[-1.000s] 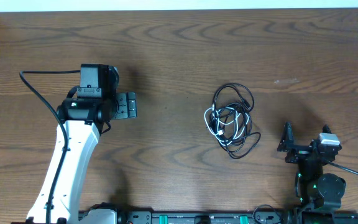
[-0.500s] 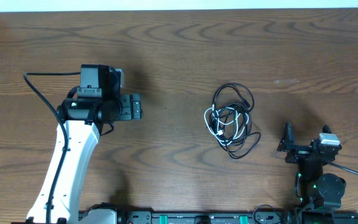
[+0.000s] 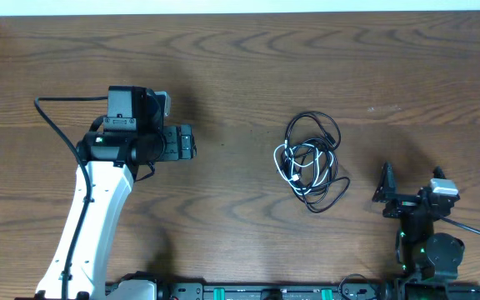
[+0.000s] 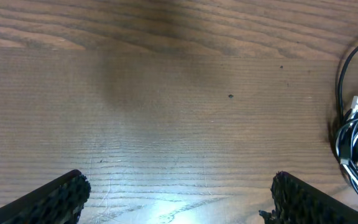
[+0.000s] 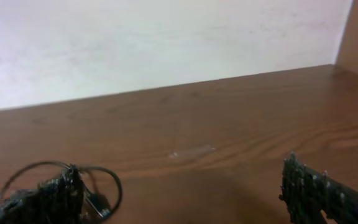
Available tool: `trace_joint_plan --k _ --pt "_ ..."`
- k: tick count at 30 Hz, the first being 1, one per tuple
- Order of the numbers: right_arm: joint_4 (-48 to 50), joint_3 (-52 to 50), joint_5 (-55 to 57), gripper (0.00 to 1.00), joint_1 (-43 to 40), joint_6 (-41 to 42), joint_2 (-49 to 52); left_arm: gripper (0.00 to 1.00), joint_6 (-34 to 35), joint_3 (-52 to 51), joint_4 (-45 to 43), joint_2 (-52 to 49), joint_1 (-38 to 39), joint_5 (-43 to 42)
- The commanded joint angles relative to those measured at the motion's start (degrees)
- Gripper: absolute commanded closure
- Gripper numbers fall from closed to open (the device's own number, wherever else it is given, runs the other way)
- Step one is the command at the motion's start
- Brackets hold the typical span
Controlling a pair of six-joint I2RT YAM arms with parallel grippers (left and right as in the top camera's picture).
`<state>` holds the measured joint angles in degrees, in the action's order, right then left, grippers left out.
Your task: Untangle cables
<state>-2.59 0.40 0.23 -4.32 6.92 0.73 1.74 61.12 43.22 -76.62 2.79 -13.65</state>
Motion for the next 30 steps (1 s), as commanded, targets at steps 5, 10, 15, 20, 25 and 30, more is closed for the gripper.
trace_joint_plan --k 5,10,15,20,25,30 --pt "-8.85 8.15 -5.11 0.01 0.13 4.2 1.16 0.06 0.76 1.29 0.13 -0.44 0.02 -0.72" --pt "-19.04 20.61 -5.18 0.01 0.13 4.2 8.66 0.06 0.76 1.29 0.13 -0.44 0.02 -0.72" --pt "-27.36 33.73 -8.13 0.01 0.13 4.15 22.12 0.06 0.74 1.29 0.13 -0.44 0.02 -0.72" --pt "-36.85 48.92 -16.31 0.01 0.13 4.17 39.26 0.06 0.74 1.29 0.13 -0.44 0.02 -0.7" --pt "-44.68 60.48 -27.8 0.01 0.13 4.17 53.05 0.06 0.74 1.29 -0.02 -0.44 0.02 -0.72" --pt "-46.12 65.37 -40.61 0.01 0.35 4.87 64.89 0.06 0.74 1.29 -0.07 -0.44 0.02 -0.72"
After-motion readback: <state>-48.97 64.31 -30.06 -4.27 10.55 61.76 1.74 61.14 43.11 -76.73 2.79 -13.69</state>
